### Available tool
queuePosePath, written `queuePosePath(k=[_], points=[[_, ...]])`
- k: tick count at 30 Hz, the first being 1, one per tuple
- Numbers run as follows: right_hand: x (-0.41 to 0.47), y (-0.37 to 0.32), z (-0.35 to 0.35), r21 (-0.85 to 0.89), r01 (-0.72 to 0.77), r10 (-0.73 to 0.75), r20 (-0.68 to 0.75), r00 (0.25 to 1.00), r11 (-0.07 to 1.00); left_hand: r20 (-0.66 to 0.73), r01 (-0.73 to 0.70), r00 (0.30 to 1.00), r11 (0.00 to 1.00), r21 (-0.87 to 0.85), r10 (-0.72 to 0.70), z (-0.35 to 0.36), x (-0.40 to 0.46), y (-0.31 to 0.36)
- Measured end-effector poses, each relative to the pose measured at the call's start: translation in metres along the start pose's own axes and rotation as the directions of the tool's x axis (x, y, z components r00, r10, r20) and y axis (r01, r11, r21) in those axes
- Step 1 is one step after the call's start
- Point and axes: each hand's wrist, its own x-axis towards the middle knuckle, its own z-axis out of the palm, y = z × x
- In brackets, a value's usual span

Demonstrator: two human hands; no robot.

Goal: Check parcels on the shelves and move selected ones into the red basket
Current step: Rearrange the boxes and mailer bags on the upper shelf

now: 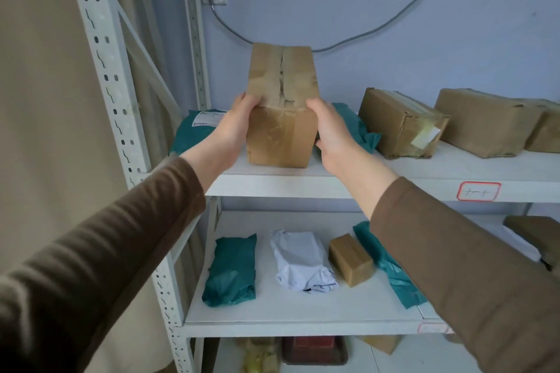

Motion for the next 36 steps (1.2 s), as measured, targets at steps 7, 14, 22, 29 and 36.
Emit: queuePosePath(k=[7,14,22,29,36], points=[[-0.120,0.017,-0.052,0.281,0.119,-0.130,0.021,0.991,0.952,0.159,-0.356,0.923,0.934,0.013,0.350,0.012,-0.129,-0.014],[-0.201,0.057,-0.108,0.618,-0.109,0.083,0.070,0.994,0.779,0.381,-0.591,0.800,0.719,0.366,0.463,0.029,-0.239,-0.031],[-0.244,0.118,-0.139,0.697,-0.246,0.279,0.068,0.958,0.674,0.227,-0.507,0.849,0.855,0.104,0.476,0.042,-0.281,-0.034],[-0.257,0.096,-0.139,0.509,-0.156,0.188,-0.010,0.982,0.846,0.192,-0.326,0.935,0.935,0.140,0.297,0.038,-0.285,-0.051],[-0.279,0.074,-0.119,-0.305,0.344,-0.375,-0.045,0.926,0.888,0.343,0.063,0.939,0.975,-0.215,0.015,0.038,-0.281,-0.087]])
